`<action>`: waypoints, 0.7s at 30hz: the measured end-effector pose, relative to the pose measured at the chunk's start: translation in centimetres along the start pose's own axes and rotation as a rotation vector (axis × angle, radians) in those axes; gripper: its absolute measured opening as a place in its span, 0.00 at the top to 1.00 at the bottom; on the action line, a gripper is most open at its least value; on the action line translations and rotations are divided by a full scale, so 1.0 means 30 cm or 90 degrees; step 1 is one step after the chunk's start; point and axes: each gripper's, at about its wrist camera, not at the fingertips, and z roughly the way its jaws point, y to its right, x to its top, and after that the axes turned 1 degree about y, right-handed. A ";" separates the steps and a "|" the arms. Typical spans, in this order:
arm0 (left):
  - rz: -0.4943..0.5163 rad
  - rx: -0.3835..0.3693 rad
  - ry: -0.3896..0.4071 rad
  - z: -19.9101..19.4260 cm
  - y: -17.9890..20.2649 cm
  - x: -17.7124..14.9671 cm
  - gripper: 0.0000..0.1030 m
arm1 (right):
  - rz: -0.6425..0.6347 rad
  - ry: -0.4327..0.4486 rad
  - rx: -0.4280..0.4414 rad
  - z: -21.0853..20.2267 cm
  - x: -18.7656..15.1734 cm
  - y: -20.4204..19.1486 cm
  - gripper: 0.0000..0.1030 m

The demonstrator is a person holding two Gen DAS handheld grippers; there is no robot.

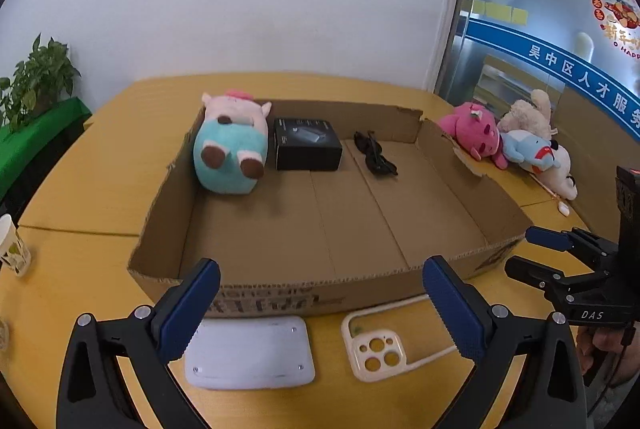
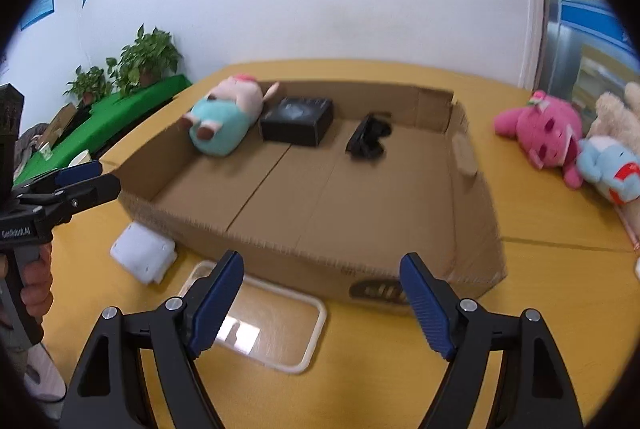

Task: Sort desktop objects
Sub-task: 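Move both grippers back out to the clear phone case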

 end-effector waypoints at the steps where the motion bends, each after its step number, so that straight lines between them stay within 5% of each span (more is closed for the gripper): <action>1: -0.003 -0.002 -0.010 0.008 -0.002 -0.016 0.03 | -0.002 -0.012 0.005 0.014 -0.023 -0.002 0.23; 5: -0.007 -0.020 -0.055 0.054 0.009 -0.070 0.16 | 0.007 -0.067 0.042 0.073 -0.105 -0.014 0.42; 9: -0.007 -0.102 -0.117 0.117 0.046 -0.110 0.47 | 0.037 -0.115 0.081 0.123 -0.162 -0.007 0.41; 16: -0.049 -0.154 -0.215 0.251 0.076 -0.166 0.44 | 0.067 -0.158 0.122 0.180 -0.195 0.017 0.33; 21: -0.077 -0.144 -0.243 0.308 0.063 -0.187 0.37 | 0.057 -0.160 0.135 0.207 -0.185 0.017 0.29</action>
